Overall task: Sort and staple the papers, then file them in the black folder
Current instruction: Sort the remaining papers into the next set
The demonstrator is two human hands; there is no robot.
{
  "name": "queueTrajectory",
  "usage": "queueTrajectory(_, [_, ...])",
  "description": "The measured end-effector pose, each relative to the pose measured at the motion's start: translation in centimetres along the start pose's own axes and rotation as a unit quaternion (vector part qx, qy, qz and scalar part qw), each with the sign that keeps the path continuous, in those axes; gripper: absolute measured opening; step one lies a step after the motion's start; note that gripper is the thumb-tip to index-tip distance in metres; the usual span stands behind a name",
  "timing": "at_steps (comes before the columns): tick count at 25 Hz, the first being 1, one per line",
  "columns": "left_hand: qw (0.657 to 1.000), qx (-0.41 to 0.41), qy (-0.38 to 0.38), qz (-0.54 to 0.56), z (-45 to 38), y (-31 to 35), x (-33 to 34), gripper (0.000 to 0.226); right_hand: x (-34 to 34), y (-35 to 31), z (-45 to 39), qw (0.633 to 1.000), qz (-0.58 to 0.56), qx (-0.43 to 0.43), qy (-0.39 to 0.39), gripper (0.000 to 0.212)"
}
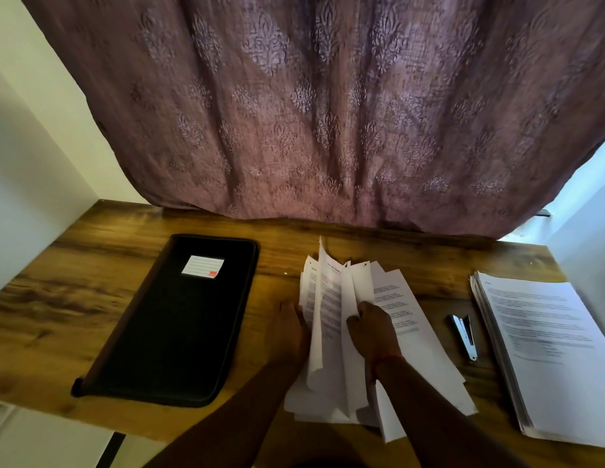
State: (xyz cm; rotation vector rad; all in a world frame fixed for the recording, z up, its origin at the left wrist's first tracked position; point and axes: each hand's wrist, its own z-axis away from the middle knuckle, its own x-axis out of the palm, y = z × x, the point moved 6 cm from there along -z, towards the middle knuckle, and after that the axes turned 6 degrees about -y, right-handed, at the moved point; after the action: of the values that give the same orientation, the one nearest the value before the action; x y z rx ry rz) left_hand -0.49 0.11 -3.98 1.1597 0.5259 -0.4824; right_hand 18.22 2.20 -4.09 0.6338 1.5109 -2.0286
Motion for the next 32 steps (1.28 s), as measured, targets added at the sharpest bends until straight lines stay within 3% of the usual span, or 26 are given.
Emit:
queueTrajectory(2, [0.983, -0.035, -0.086, 0.161, 0.3, -0.5, 0.8, 0.024, 0.1, 0.0, -0.1, 1.0, 0.002, 0.003, -0.001, 0.008])
queueTrajectory(3, [0.975, -0.049, -0.091, 0.198, 0.3, -0.8, 0.8, 0.026, 0.2, 0.1, -0.1, 1.0, 0.004, 0.006, -0.001, 0.01])
queueTrajectory(5, [0.969, -0.076, -0.091, 0.218, 0.0, -1.3, 0.9, 0.036, 0.3, 0.2, -0.2, 1.0, 0.007, 0.008, -0.003, 0.01])
queueTrajectory(7, [0.97, -0.054, -0.072, 0.224, 0.1, -0.8, 0.7, 0.042, 0.4, 0.3, -0.2, 1.0, 0.008, 0.009, -0.001, 0.01])
queueTrajectory(10, [0.992, 0.051, 0.065, 0.1, 1.1, 2.9, -2.3, 0.021, 0.1, 0.2, 0.0, 1.0, 0.028, 0.01, 0.011, 0.016])
queueTrajectory(12, [0.985, 0.099, 0.14, 0.032, 2.3, 5.8, -5.0, 0.017, 0.0, 0.2, 0.2, 0.999, 0.046, 0.008, 0.01, 0.019])
queueTrajectory(16, [0.96, 0.156, 0.209, -0.105, 3.2, 10.6, -9.6, 0.018, 0.4, 0.3, 0.3, 0.998, 0.053, -0.008, -0.037, 0.02])
queueTrajectory(20, [0.894, 0.351, 0.266, -0.081, 7.2, 16.6, -11.3, 0.019, -0.4, -0.2, -0.3, 0.996, 0.053, 0.032, -0.06, 0.013])
queueTrajectory(23, [0.873, 0.39, 0.29, 0.043, 8.9, 17.8, -12.7, 0.02, -1.0, 0.0, -0.5, 0.997, 0.048, 0.008, -0.063, 0.013])
queueTrajectory(25, [0.865, 0.362, 0.326, 0.119, 8.0, 16.9, -13.9, 0.018, -2.1, 0.3, -0.2, 0.999, -0.037, -0.017, -0.036, 0.013])
queueTrajectory(27, [0.882, 0.295, 0.332, 0.158, 5.7, 14.4, -13.9, 0.02, -3.6, 0.6, 0.3, 0.991, -0.13, -0.012, -0.009, 0.011])
queueTrajectory(32, [0.946, 0.079, 0.288, 0.127, 1.1, 3.8, -9.9, 0.018, -8.5, 0.0, -0.3, 0.999, -0.016, 0.003, 0.036, 0.004])
